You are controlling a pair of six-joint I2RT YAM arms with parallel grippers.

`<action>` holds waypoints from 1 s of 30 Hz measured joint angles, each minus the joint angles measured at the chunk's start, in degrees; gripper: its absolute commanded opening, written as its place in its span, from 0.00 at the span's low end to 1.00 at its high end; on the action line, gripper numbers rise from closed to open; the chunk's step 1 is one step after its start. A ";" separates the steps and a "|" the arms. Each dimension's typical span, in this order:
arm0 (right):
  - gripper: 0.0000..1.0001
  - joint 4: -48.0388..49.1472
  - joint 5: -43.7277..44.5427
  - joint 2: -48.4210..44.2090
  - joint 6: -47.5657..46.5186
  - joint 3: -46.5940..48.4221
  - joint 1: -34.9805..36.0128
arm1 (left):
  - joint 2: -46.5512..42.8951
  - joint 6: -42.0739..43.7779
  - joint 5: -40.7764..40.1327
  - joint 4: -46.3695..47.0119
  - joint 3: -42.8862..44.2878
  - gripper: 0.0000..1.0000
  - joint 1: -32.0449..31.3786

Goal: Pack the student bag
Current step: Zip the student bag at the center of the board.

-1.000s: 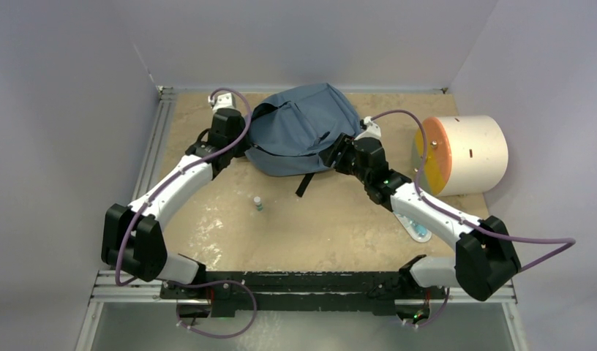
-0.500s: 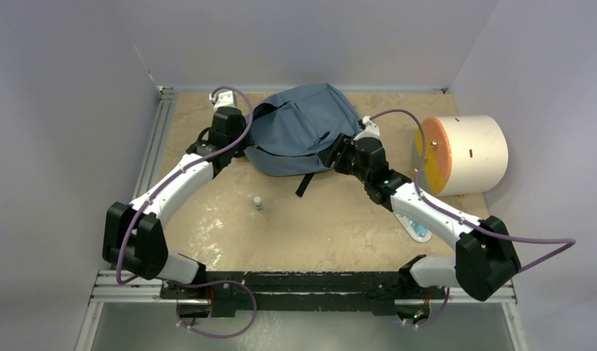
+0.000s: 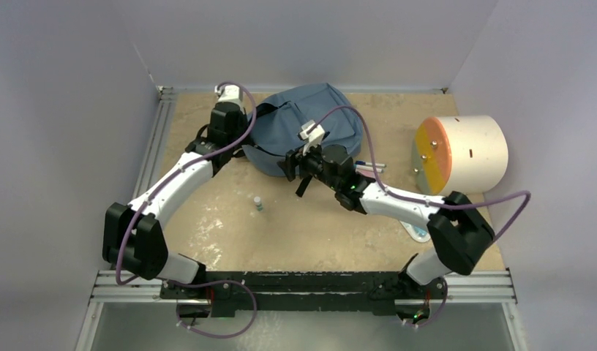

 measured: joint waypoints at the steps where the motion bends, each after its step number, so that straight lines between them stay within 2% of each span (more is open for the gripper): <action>1: 0.73 1.62 -0.39 1.03 -2.93 0.00 -0.04 | 0.00 0.28 0.35 0.17 0.09 0.00 0.00; 6: 0.73 6.10 -4.17 6.75 -16.44 2.38 -0.17 | 0.00 1.18 1.53 0.37 0.28 0.00 0.00; 10: 0.73 6.01 -8.11 11.52 -23.06 7.43 -0.15 | 0.00 1.73 2.01 0.24 0.57 0.00 0.00; 13: 0.69 6.10 -9.62 12.98 -25.38 9.07 -0.11 | -0.11 1.68 1.86 -0.83 1.03 0.13 0.00; 18: 0.61 4.13 -11.08 15.43 -23.39 14.25 -0.07 | -2.38 -1.55 1.88 -5.57 1.16 0.33 1.64; 24: 0.57 -2.38 -17.11 20.61 -17.49 26.58 -0.42 | -10.80 -10.60 4.92 -9.31 -3.61 0.46 10.99; 27: 0.52 -6.34 -19.74 24.17 -16.04 32.50 -0.76 | -13.77 -13.49 6.34 -10.58 -6.47 0.47 14.78; 30: 0.51 -10.93 -21.70 28.41 -14.32 38.29 -1.36 | -14.93 -14.78 7.72 -11.28 -8.46 0.48 15.21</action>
